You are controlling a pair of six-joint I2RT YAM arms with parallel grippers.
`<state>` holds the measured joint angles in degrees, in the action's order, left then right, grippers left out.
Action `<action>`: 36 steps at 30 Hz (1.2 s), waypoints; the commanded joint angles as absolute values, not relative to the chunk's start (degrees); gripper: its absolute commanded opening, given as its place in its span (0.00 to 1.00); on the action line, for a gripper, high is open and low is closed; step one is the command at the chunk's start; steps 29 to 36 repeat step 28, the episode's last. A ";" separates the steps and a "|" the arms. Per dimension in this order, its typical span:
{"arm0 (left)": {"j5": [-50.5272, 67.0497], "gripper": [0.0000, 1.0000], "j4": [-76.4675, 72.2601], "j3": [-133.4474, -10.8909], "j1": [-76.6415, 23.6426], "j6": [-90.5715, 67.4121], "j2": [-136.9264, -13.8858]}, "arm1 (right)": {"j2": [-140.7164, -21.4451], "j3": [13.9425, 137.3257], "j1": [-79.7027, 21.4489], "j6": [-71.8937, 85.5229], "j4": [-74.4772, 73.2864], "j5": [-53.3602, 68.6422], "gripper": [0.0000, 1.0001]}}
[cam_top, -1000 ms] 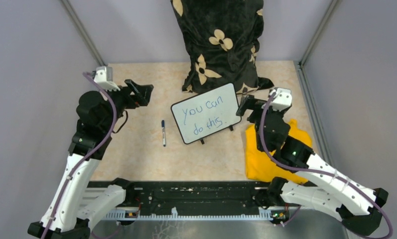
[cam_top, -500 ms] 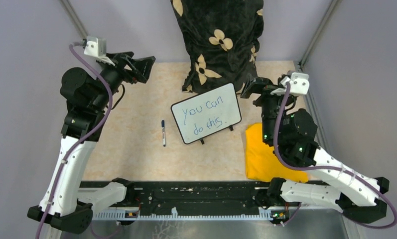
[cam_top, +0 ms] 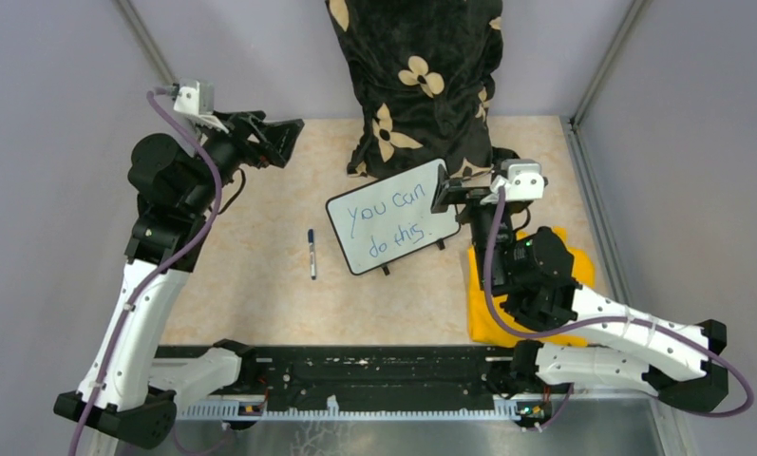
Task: Write a sentence on the whiteboard
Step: Reset both arms
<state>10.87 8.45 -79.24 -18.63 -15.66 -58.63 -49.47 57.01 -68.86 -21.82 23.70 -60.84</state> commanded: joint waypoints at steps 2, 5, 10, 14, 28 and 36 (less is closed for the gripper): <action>10.23 0.99 11.58 -76.75 -18.90 -18.01 -58.09 | -48.51 53.71 -69.17 -15.86 21.83 -61.51 0.99; 10.75 0.99 11.97 -76.00 -18.90 -17.81 -57.73 | -46.78 52.30 -69.15 -14.19 21.93 -61.78 0.99; 11.21 0.99 11.45 -75.35 -18.90 -17.40 -56.65 | -45.24 52.10 -69.09 -13.42 20.71 -62.11 0.99; 11.38 0.99 11.46 -74.43 -18.90 -17.90 -56.49 | -44.42 52.03 -69.08 -12.15 18.95 -61.85 0.99; 9.89 0.99 12.64 -72.89 -18.90 -18.24 -55.63 | -41.21 50.51 -68.99 -11.89 16.59 -58.53 0.99; 9.89 0.99 12.64 -72.89 -18.90 -18.24 -55.63 | -41.21 50.51 -68.99 -11.89 16.59 -58.53 0.99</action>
